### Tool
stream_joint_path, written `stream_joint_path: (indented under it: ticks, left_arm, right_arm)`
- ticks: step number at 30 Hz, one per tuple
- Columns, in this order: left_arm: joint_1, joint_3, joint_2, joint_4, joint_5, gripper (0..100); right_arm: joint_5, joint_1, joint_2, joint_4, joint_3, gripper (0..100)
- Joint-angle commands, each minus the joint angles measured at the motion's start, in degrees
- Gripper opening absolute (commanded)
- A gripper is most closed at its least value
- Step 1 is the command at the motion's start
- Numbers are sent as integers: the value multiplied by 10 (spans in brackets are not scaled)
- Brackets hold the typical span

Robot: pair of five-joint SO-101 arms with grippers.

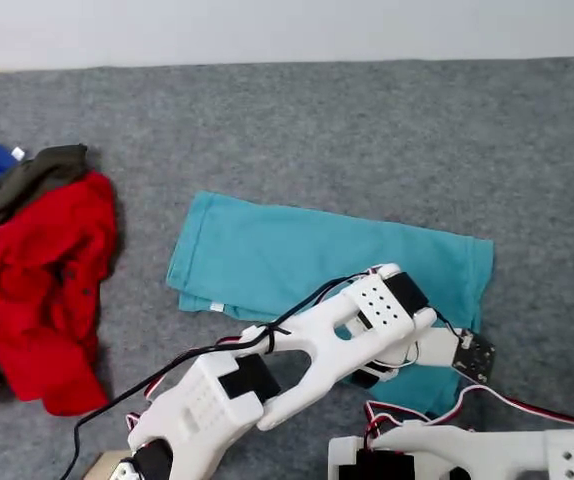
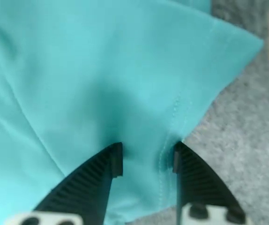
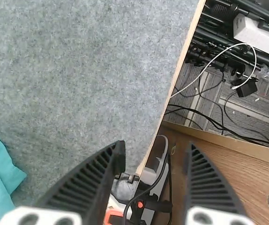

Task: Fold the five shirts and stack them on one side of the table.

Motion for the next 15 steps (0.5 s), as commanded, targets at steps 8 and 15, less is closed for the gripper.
stream_joint_path:
  ticks: [8, 15]
  left_arm:
    - [1, -22, 0, 4, 0, 94]
    - [3, -22, 0, 1, 0, 42]
  right_arm:
    - [4, 1, -9, 21, -34, 212]
    - [4, 1, -9, 21, -34, 212]
